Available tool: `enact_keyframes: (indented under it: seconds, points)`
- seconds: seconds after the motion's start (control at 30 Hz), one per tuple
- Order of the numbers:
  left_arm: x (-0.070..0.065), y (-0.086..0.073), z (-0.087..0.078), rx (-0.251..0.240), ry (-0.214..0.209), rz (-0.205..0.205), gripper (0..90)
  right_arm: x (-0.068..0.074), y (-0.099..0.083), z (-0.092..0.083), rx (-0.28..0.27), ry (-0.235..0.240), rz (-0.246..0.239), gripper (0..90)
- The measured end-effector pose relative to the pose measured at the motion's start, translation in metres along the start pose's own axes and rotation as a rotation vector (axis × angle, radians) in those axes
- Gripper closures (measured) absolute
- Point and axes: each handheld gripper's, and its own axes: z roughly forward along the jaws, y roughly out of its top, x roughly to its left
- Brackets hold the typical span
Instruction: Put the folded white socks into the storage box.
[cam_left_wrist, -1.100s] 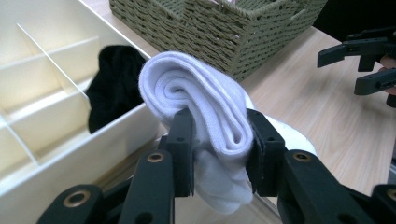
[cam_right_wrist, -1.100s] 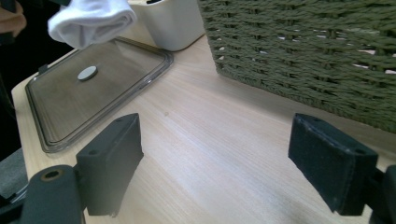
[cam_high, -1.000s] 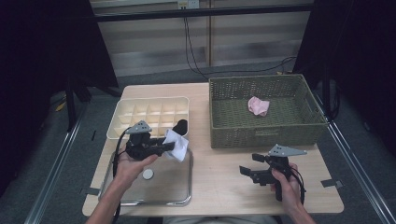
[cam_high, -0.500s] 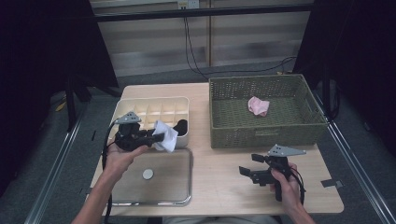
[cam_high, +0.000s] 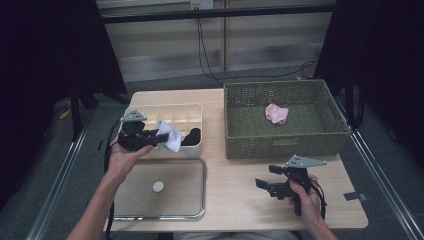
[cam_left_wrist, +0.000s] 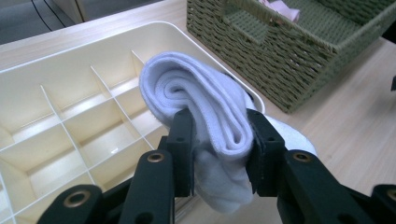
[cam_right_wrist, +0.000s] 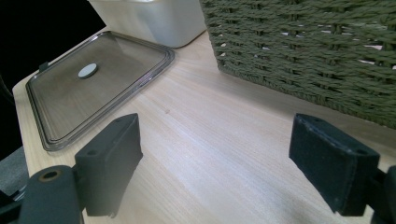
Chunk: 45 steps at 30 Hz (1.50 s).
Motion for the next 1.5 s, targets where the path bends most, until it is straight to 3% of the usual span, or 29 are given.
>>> enact_keyframes:
  seconds: [0.2, 0.3, 0.53, 0.6, 0.77, 0.93, 1.33, 1.4, 1.5]
  points:
    - [0.010, -0.001, 0.006, 0.007, -0.002, -0.043, 66.7, -0.001, -0.001, 0.001, 0.009, 0.003, -0.001, 16.4]
    - [0.011, -0.001, 0.010, 0.030, 0.011, -0.019, 66.7, 0.000, -0.001, 0.002, 0.015, 0.002, 0.003, 16.4]
    - [0.019, -0.003, 0.022, 0.043, 0.035, -0.043, 66.7, -0.001, -0.001, 0.003, 0.015, 0.006, 0.003, 16.3]
    - [0.020, -0.002, 0.023, 0.051, 0.037, -0.033, 66.7, -0.001, -0.001, 0.003, 0.016, 0.005, 0.002, 16.3]
    - [0.026, 0.003, 0.028, 0.039, 0.078, -0.037, 66.7, -0.001, -0.001, 0.004, 0.020, 0.009, 0.007, 16.3]
    - [0.030, 0.000, 0.035, 0.053, 0.082, -0.048, 66.7, -0.001, -0.001, 0.003, 0.017, 0.010, 0.007, 16.3]
    - [0.025, -0.001, 0.047, 0.158, 0.074, 0.030, 67.0, -0.001, -0.001, 0.004, 0.019, 0.009, 0.015, 15.8]
    - [0.026, -0.001, 0.048, 0.169, 0.054, 0.008, 67.0, -0.001, -0.001, 0.005, 0.019, 0.007, 0.015, 15.8]
    - [0.029, -0.003, 0.053, 0.204, 0.047, 0.016, 67.2, -0.001, -0.001, 0.005, 0.019, 0.009, 0.015, 15.8]
